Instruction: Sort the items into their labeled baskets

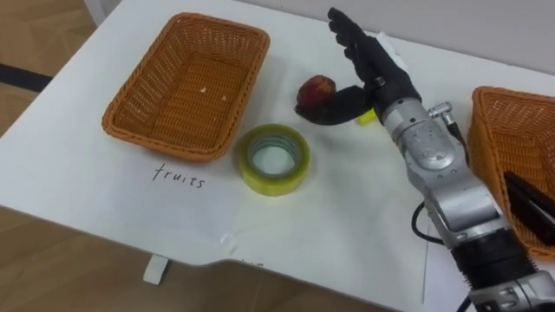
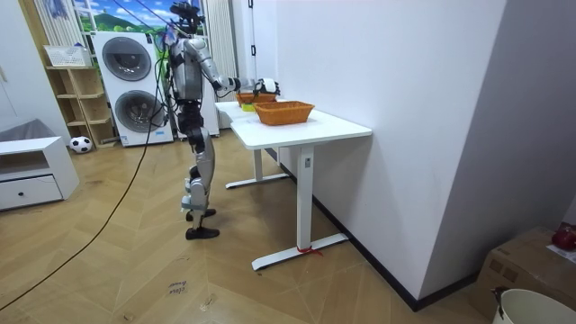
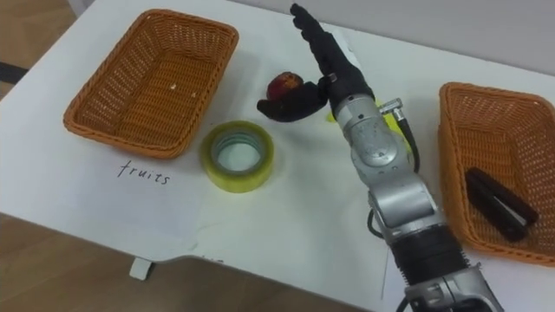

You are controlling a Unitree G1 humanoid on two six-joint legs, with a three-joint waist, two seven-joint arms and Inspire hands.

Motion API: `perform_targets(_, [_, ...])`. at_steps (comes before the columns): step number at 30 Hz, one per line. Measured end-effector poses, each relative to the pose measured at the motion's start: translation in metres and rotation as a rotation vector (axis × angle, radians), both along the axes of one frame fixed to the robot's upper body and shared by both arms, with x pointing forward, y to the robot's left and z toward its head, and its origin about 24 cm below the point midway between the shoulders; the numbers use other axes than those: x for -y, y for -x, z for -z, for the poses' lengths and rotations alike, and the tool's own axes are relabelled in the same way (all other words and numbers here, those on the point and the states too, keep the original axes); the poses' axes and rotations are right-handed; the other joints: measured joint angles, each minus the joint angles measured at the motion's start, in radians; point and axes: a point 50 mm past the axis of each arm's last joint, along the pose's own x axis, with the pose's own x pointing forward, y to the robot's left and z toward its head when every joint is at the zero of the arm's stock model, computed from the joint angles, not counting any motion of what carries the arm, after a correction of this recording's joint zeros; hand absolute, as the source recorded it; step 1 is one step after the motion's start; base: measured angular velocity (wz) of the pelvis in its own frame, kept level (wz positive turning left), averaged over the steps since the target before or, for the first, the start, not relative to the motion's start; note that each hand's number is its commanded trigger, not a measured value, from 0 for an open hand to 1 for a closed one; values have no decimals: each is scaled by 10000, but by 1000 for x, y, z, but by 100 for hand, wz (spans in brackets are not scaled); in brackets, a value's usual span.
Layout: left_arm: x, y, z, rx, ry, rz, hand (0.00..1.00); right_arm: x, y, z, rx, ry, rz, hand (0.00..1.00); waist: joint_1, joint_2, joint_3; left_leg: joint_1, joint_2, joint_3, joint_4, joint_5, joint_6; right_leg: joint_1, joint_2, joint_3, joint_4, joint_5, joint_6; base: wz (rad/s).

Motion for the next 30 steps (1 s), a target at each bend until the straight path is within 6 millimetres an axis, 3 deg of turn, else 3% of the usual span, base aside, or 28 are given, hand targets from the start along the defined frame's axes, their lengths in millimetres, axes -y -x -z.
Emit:
perform_targets(7, [2,-4,0,31,-92,-42,0,-7,1,13,-432,186,-88,0,127,0,0,-4,-12,-31,72,5,2,62,-16,-45,-2,0,0,2])
perform_targets(30, [4,-11,1,-84,35,-37,0,-15,3,17,-23,1759,-244,0,171,-17,-10,-174,-101,-132,107,80,33,-95,-96,-32,22,0,0,0])
